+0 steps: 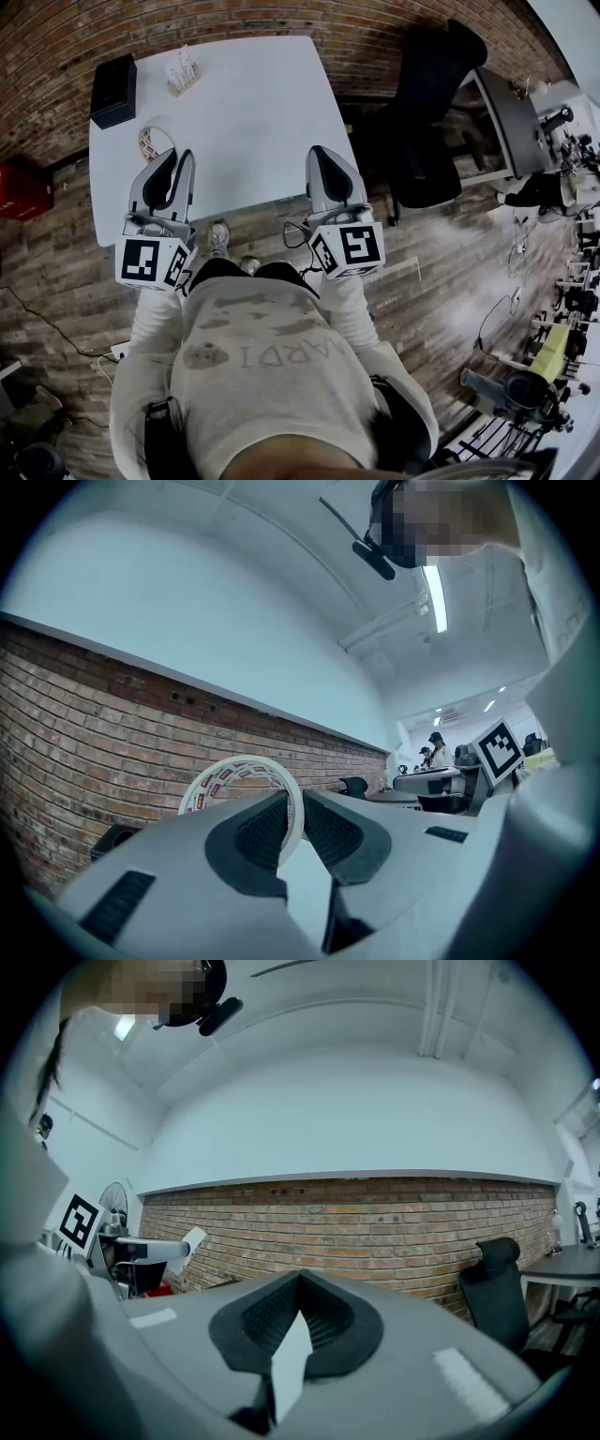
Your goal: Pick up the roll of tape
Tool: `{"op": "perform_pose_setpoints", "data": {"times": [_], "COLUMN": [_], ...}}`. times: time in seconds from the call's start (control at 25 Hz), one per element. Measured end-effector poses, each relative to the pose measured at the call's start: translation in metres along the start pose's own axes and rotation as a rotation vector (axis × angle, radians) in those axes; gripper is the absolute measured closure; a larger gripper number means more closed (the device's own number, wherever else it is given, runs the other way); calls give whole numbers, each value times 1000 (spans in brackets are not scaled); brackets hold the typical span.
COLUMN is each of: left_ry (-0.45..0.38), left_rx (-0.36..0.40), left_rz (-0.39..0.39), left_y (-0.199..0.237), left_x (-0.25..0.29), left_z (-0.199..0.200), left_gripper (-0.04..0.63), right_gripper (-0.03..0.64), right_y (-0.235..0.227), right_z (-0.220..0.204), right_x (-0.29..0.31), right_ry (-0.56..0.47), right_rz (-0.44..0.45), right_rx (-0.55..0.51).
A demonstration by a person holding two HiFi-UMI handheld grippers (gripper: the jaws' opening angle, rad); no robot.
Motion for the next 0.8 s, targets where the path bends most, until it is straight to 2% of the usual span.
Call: {"op": "perform_pose_setpoints", "data": {"times": [0.8], "left_ry": [-14], "left_rx": [11], "left_rz": [17], "left_y": [7], "left_x": [-2], "left_z": [0], "left_gripper": [538], "right_gripper": [606], "right_y": [5], "right_z": [0], "right_x": [10], "right_ry": [5], "right_rz": [11], "right_rx": [-12]}}
Point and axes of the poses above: the fingertips, and each gripper's own axes: x forward along the fingers, y to its left, z out of its top, the point moved 7 cm from there along -x, backward along the fingers, and after that the axes turned 3 degrees about z, right-handed, at the moved point
